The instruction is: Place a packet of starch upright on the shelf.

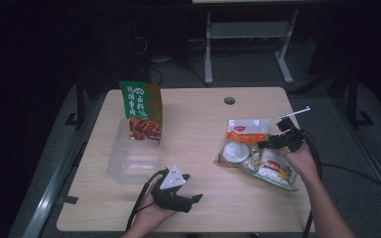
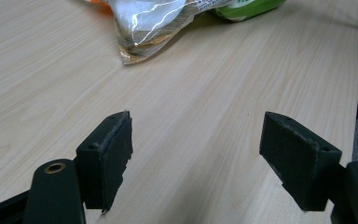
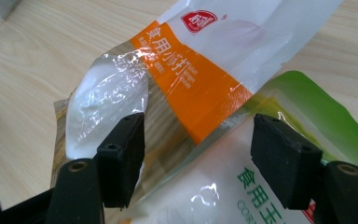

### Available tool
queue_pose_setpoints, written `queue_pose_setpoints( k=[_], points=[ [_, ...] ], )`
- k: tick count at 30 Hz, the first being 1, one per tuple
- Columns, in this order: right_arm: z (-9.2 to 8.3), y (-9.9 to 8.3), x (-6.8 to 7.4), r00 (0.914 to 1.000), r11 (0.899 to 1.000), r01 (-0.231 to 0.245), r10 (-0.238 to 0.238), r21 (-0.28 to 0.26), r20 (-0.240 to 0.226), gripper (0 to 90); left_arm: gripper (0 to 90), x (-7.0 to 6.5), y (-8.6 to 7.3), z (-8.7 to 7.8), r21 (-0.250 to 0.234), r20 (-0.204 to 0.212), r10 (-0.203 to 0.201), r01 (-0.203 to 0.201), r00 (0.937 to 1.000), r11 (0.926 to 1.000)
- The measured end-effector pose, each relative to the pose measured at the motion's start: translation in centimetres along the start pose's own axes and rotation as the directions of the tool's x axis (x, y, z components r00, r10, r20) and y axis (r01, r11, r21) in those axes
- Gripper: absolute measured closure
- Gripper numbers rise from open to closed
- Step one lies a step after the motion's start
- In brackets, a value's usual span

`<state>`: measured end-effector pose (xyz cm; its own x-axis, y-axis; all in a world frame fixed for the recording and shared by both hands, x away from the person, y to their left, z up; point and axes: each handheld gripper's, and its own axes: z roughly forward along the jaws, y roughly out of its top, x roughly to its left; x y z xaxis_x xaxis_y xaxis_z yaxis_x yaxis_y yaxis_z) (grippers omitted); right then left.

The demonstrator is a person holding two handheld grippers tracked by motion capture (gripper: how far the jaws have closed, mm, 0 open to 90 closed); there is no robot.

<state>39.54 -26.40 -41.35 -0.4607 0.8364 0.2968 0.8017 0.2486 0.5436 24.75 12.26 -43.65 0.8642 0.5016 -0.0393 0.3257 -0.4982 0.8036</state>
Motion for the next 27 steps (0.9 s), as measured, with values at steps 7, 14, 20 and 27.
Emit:
queue_pose_setpoints(
  k=[7, 14, 20, 27],
  points=[
    [1.9, 0.6, 0.0, 0.9994, 1.000, -0.024, 0.024, 0.001, -0.025, 44.9, 25.0, -0.1, -0.1, 0.1, 0.004, 0.003, 0.002, -0.002, 1.0000, 1.0000],
    [2.3, 1.0, 0.4, 0.9989, 0.999, -0.036, 0.035, -0.024, -0.030, 67.2, 25.2, 0.0, -0.1, 0.1, 0.000, 0.003, -0.001, 0.001, 1.0000, 1.0000],
    [2.1, 1.0, 1.0, 0.9980, 0.999, -0.017, 0.015, -0.031, -0.062, 89.2, 25.2, 0.3, -0.1, -0.1, -0.002, 0.002, -0.011, 0.011, 0.9999, 0.9999],
    [0.9, 1.1, 2.5, 0.9947, 0.994, 0.060, -0.067, -0.088, -0.077, 90.0, 22.6, 0.3, 0.0, 0.2, 0.002, -0.008, -0.031, 0.031, 0.9995, 0.9995]
  ],
)
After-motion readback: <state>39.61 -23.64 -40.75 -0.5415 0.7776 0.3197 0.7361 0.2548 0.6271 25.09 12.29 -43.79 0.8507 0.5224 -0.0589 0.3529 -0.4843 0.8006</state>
